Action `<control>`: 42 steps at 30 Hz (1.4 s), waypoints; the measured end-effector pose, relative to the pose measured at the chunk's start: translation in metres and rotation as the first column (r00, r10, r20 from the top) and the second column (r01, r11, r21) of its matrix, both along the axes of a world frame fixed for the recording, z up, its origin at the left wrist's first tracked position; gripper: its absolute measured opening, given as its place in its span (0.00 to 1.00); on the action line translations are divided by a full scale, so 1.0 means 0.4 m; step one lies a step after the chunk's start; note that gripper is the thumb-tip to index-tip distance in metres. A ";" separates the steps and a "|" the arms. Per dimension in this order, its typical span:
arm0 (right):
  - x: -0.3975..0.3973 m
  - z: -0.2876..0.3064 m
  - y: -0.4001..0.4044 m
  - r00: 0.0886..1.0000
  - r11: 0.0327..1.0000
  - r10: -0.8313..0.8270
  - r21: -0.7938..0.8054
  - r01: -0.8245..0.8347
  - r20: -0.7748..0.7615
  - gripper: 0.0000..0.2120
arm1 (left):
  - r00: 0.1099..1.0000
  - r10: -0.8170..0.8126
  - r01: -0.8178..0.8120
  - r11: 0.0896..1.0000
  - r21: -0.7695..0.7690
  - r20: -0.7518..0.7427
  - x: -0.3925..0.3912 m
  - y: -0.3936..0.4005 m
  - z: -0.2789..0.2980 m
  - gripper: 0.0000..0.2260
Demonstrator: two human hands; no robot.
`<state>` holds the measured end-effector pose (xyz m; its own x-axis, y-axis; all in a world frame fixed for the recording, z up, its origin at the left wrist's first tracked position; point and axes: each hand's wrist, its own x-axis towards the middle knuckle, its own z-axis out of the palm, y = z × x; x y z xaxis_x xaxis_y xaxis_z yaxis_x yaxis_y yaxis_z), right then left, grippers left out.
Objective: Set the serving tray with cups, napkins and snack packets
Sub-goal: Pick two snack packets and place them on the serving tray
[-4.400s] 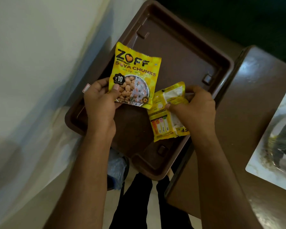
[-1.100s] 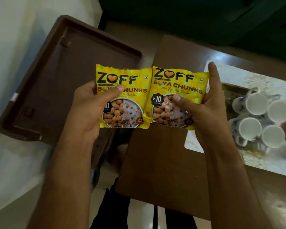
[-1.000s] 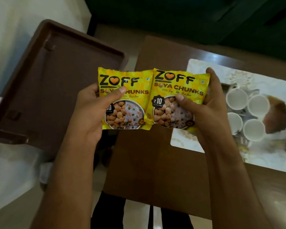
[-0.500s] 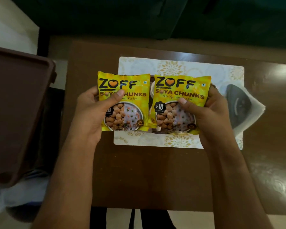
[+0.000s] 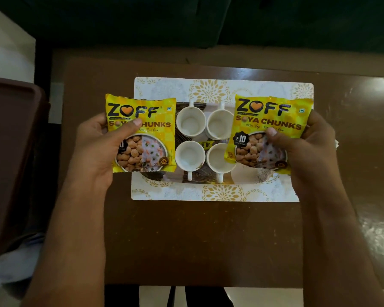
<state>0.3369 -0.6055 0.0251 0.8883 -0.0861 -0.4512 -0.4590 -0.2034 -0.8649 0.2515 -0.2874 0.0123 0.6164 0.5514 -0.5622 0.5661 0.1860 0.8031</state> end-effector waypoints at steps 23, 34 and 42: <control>0.013 -0.047 -0.020 0.998 0.972 0.031 -0.233 -0.015 0.063 0.23 | 0.998 -0.009 0.014 0.997 0.072 -0.060 0.001 -0.004 -0.093 0.08; -0.007 -0.143 -0.018 0.988 0.927 0.136 -0.360 -0.100 0.077 0.33 | 0.987 -0.138 0.159 0.910 0.382 -0.084 -0.009 -0.018 -0.139 0.17; -0.044 -0.180 0.010 0.929 0.743 0.309 -0.662 -0.102 0.203 0.36 | 0.981 -0.156 0.190 0.883 0.430 -0.113 -0.012 -0.018 -0.159 0.21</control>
